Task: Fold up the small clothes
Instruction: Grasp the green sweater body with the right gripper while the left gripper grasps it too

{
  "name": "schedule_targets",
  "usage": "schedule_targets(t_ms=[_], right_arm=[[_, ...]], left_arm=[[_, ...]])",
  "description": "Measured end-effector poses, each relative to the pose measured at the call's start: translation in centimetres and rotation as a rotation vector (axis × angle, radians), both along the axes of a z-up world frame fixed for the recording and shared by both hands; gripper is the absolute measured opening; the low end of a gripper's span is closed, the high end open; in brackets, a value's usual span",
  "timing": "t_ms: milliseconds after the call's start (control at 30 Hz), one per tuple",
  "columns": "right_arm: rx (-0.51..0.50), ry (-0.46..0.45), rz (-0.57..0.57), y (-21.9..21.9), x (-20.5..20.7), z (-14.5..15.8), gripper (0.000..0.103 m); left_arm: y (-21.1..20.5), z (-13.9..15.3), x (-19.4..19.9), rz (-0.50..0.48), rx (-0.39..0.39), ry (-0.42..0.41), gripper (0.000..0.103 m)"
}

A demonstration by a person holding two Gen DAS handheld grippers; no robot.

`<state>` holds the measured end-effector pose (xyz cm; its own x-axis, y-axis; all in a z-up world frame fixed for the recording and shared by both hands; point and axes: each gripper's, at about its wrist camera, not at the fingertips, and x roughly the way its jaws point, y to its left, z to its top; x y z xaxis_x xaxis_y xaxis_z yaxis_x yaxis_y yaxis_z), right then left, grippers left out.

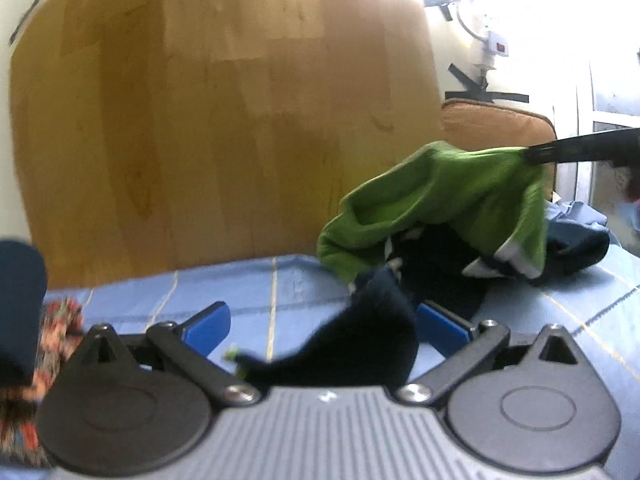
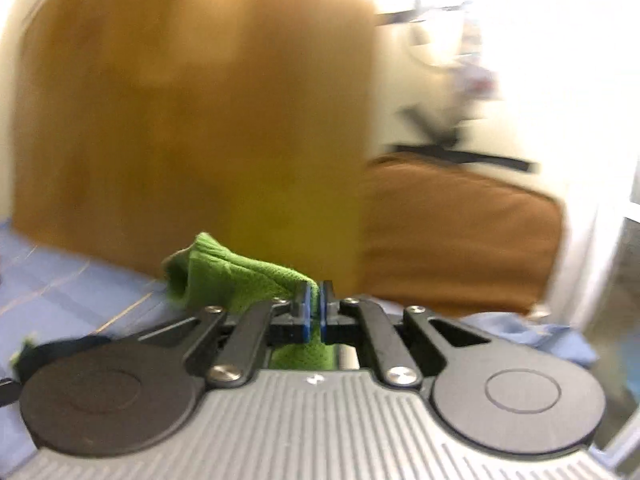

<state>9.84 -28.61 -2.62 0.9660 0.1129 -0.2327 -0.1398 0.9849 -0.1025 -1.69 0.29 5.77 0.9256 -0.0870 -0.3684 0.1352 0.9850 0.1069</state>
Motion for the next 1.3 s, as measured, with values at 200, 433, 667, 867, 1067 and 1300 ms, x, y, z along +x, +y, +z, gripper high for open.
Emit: schedule_targets(t_ms=[200,433,667,867,1067,1300], right_arm=[[0.127,-0.015,-0.129,-8.2,-2.4,0.2,0.002],[0.233,-0.022,-0.167,-12.7,-4.8,0.0,0.004],[0.129,0.085,0.095,-7.3,-4.2,-1.9,0.043],[0.079,0.122,0.285,-1.7,-3.6,-2.8,0.082],[-0.124,0.140,0.224,1.9,-0.6,-5.4,0.056],[-0.010,0.125,0.077,-2.5,1.9,-4.0,0.014]], left_arm=[[-3.4,1.6,4.7,-0.019,0.114,-0.047,0.103],[-7.8,-0.4,12.3,-0.094,0.331,0.007,0.093],[-4.1,0.3,13.4,-0.137,0.338,0.034,0.094],[-1.1,1.5,14.3,-0.121,0.469,-0.013,0.093],[-2.0,-0.3,15.7,-0.265,0.527,0.010,0.092],[-5.1,-3.5,18.9,-0.348,0.603,0.087,0.050]])
